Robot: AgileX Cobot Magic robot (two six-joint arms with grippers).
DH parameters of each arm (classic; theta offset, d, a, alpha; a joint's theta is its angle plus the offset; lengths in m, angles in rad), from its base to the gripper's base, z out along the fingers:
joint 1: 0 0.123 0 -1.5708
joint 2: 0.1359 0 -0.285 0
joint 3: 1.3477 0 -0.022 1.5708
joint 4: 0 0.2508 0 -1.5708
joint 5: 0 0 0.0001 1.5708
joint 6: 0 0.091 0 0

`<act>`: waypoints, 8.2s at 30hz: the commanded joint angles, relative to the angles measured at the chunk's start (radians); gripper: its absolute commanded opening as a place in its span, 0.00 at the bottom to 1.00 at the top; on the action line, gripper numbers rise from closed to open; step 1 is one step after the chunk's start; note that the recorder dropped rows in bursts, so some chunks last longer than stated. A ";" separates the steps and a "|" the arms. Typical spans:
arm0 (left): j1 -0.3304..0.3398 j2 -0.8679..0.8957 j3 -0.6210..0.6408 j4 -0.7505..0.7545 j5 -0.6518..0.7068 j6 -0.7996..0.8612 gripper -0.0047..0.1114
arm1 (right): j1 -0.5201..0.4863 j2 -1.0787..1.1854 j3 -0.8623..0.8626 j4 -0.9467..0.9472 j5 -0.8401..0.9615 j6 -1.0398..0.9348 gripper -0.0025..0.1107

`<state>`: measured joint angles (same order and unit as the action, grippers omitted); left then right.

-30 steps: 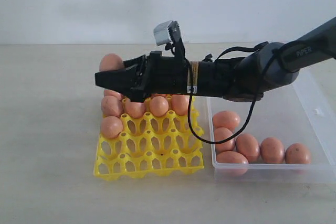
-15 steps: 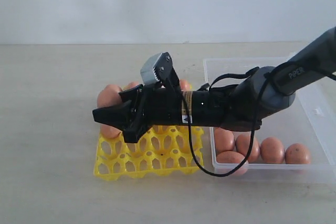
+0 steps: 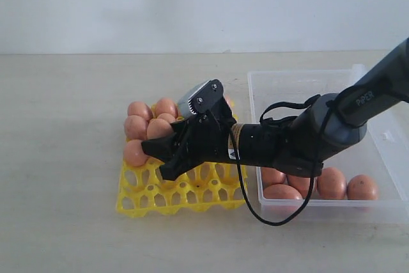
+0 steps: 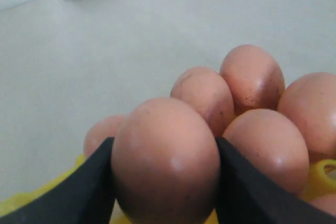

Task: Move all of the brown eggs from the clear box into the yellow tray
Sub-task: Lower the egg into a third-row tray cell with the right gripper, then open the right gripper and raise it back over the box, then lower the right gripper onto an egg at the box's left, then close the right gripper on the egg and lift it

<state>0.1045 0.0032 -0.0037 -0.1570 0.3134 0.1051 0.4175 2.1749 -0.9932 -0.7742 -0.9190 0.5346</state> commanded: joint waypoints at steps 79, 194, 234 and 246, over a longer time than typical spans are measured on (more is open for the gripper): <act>0.003 -0.003 0.004 -0.001 -0.002 0.004 0.08 | -0.101 -0.714 0.004 0.171 1.069 -0.036 0.02; 0.001 -0.003 0.004 -0.001 0.000 0.004 0.08 | -0.164 -0.251 -0.066 0.774 1.255 -1.596 0.02; 0.001 -0.003 0.004 -0.001 0.000 0.004 0.08 | -0.402 -0.441 -0.097 2.519 1.622 -2.332 0.02; 0.001 -0.003 0.004 -0.001 0.000 0.004 0.08 | -0.396 -0.428 -0.121 2.519 1.972 -2.387 0.02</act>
<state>0.1045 0.0032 -0.0037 -0.1570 0.3134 0.1051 0.0256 1.7434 -1.1153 1.7352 0.9542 -1.8356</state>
